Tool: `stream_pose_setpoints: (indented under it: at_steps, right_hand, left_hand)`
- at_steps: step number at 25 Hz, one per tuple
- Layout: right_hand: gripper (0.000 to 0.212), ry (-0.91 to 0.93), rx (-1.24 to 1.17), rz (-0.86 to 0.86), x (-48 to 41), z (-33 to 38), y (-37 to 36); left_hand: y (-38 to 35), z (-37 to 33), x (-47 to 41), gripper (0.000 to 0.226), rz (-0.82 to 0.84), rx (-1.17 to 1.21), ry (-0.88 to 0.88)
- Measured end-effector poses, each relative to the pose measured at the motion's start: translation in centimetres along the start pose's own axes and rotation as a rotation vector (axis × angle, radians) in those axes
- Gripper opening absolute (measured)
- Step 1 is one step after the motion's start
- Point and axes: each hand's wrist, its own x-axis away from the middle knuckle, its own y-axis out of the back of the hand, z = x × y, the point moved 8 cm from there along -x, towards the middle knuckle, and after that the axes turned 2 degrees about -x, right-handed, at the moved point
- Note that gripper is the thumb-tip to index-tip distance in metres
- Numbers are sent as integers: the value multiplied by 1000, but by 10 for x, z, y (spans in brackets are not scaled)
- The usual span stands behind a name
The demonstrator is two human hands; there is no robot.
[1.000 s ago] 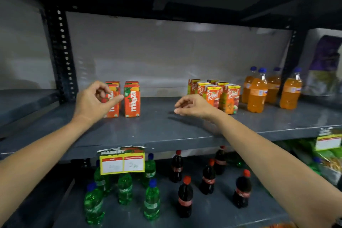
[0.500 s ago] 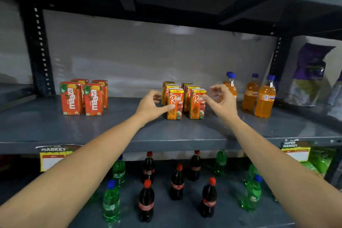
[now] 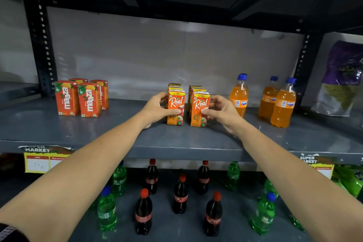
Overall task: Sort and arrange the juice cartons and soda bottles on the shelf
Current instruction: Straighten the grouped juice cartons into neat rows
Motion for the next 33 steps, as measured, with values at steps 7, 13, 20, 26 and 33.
stream_pose_setpoints:
  at_steps: [7, 13, 20, 26, 33]
  right_hand:
    - [45, 29, 54, 4, 0, 2, -2]
    - [47, 41, 105, -15, -2, 1, 0]
    - [46, 58, 116, 0, -2, -1, -1]
    - [56, 43, 161, -19, 8, 0, 2]
    - [33, 83, 258, -217, 46, 10, 31]
  left_hand:
    - [-1, 1, -4, 72, 4, 12, 12]
    - [-1, 1, -2, 71, -15, 12, 11]
    - [-2, 0, 4, 69, -30, 21, 14]
    - [8, 12, 14, 75, -74, -95, 80]
    - [28, -19, 54, 46, -379, -269, -108]
